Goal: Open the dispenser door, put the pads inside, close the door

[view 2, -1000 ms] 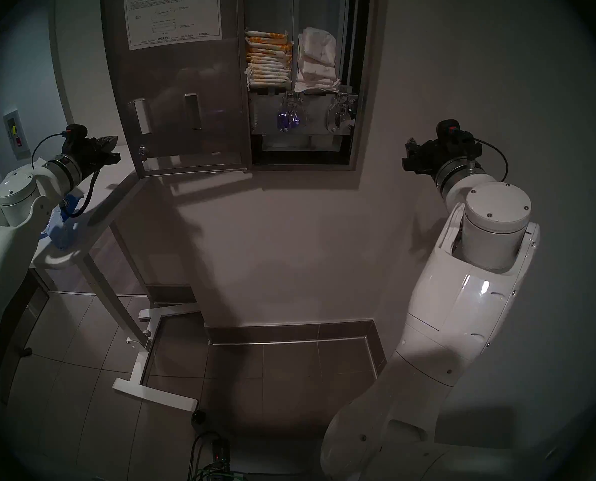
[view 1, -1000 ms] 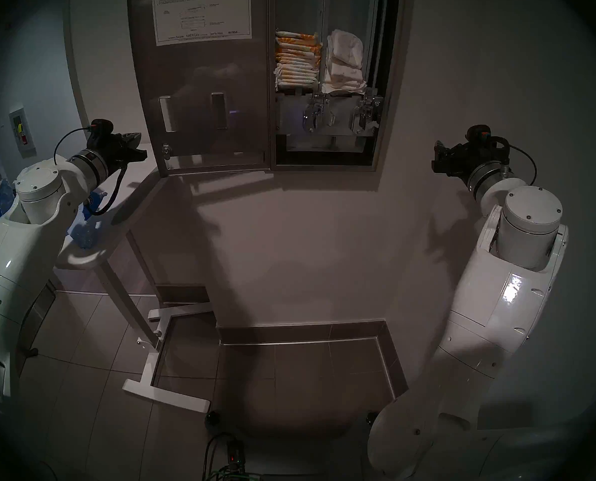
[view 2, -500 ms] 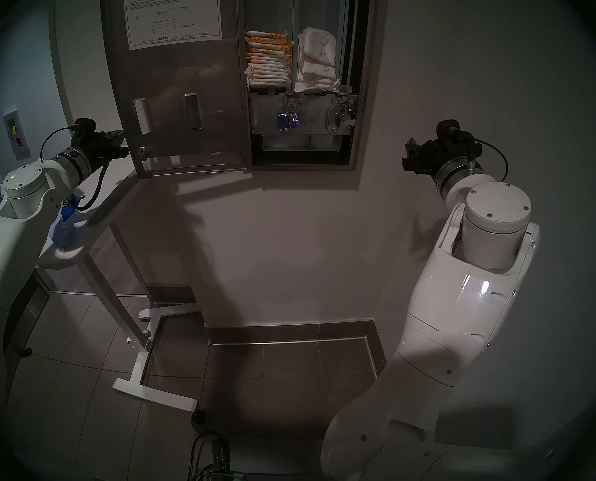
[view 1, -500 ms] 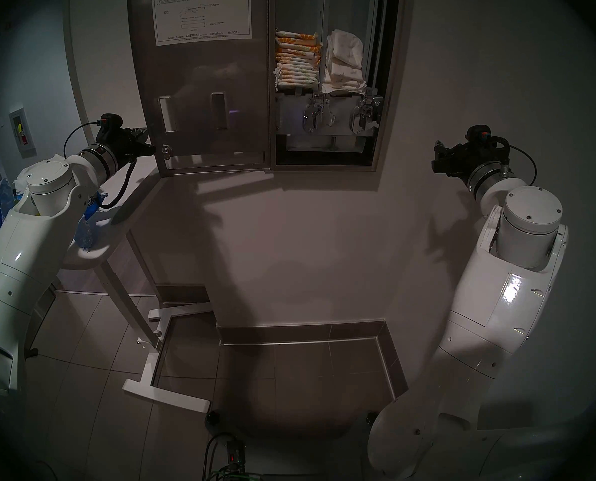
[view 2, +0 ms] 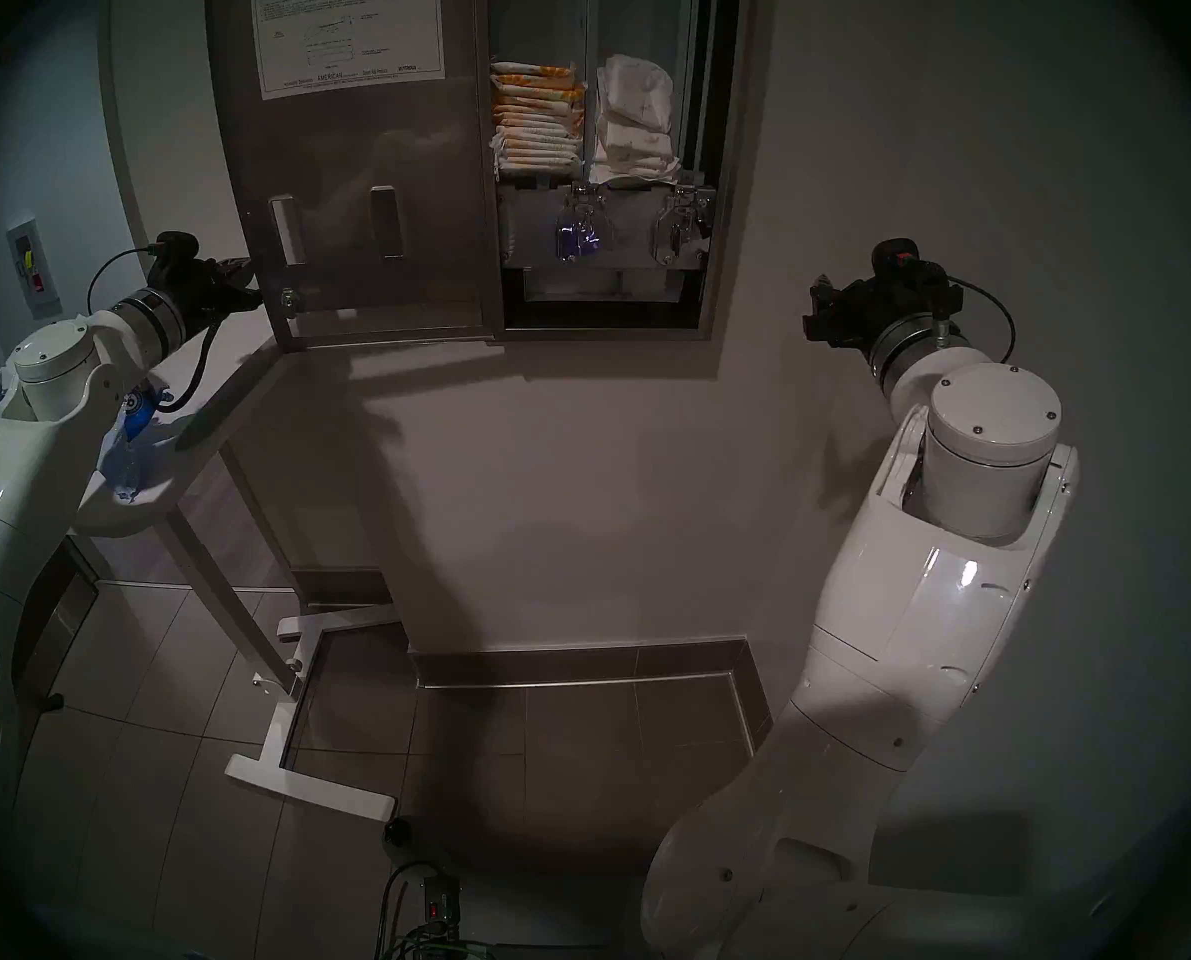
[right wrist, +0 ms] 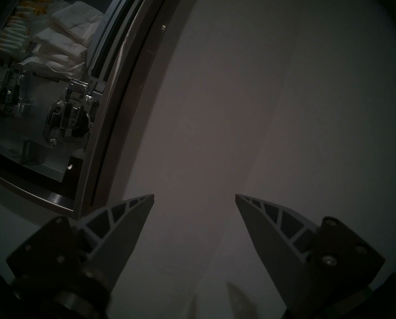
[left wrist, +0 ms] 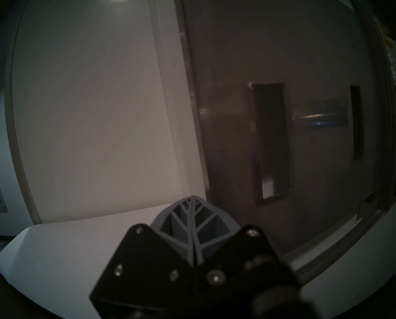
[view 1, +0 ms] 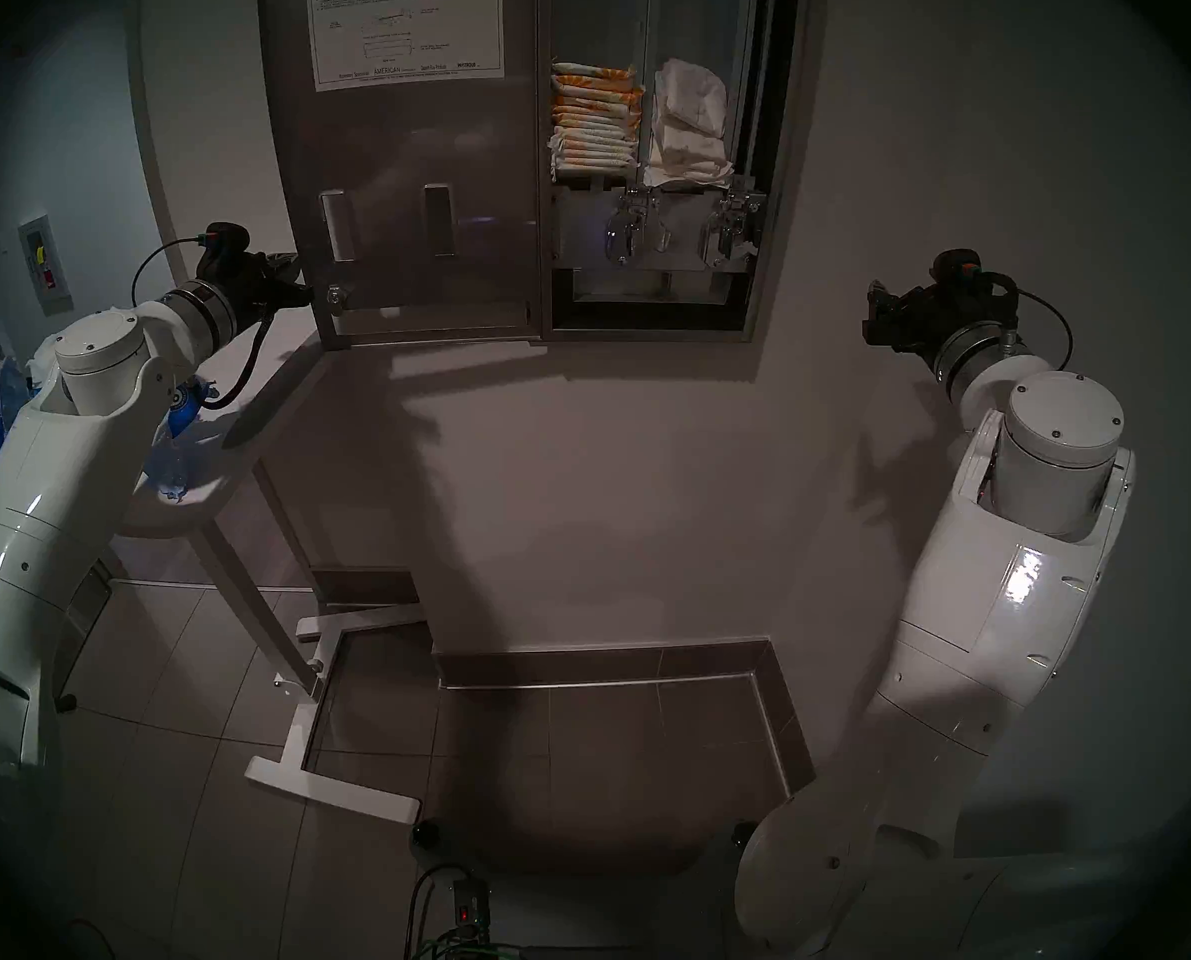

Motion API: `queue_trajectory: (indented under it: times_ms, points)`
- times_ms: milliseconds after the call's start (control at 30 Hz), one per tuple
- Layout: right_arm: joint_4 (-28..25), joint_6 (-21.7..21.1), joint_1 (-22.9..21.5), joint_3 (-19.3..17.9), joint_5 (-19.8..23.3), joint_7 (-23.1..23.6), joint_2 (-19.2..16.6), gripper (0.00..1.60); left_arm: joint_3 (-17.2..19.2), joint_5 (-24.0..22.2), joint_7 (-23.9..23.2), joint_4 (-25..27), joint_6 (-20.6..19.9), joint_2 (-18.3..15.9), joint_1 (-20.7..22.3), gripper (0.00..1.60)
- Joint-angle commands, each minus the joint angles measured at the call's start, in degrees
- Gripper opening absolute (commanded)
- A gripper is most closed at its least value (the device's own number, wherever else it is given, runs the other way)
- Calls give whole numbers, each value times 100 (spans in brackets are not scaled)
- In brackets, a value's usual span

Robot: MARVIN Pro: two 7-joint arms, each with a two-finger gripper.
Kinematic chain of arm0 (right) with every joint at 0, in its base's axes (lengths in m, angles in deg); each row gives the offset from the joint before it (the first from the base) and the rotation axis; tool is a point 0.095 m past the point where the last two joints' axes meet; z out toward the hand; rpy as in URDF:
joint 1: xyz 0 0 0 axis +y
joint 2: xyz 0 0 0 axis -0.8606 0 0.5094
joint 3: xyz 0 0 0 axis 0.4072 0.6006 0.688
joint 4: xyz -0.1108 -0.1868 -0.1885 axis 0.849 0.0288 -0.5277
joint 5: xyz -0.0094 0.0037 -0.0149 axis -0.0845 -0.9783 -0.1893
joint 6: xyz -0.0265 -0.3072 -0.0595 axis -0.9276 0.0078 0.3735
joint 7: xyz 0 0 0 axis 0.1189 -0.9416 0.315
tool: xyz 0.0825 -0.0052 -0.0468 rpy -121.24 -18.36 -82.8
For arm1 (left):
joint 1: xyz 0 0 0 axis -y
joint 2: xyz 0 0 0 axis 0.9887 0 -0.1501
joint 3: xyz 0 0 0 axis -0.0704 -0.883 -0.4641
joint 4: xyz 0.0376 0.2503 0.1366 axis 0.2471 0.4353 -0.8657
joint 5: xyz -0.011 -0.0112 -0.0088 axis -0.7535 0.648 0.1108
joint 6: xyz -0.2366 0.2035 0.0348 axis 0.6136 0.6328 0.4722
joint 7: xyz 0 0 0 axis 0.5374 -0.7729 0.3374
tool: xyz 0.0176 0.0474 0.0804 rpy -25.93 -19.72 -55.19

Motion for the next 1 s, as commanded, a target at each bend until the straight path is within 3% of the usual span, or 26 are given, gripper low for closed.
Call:
queue_trajectory:
  times_ms: [0, 567, 600, 900, 967]
  points:
    - [-160, 5, -123, 60, 17, -30, -36, 129, -51, -251, -637, 660, 81, -52, 7, 0]
    - [-101, 23, -114, 39, 24, -19, -50, 129, -487, -668, -867, 750, 150, 124, -137, 0]
    - [-103, 26, -102, 36, 23, -21, -29, 129, -540, -712, -699, 585, 158, 172, -120, 0]
    - [-51, 23, -100, 27, 28, -16, -64, 129, -615, -831, -785, 759, 120, 172, -405, 0]
    - [-49, 25, -85, 26, 28, -18, -43, 129, -644, -867, -596, 590, 138, 191, -426, 0]
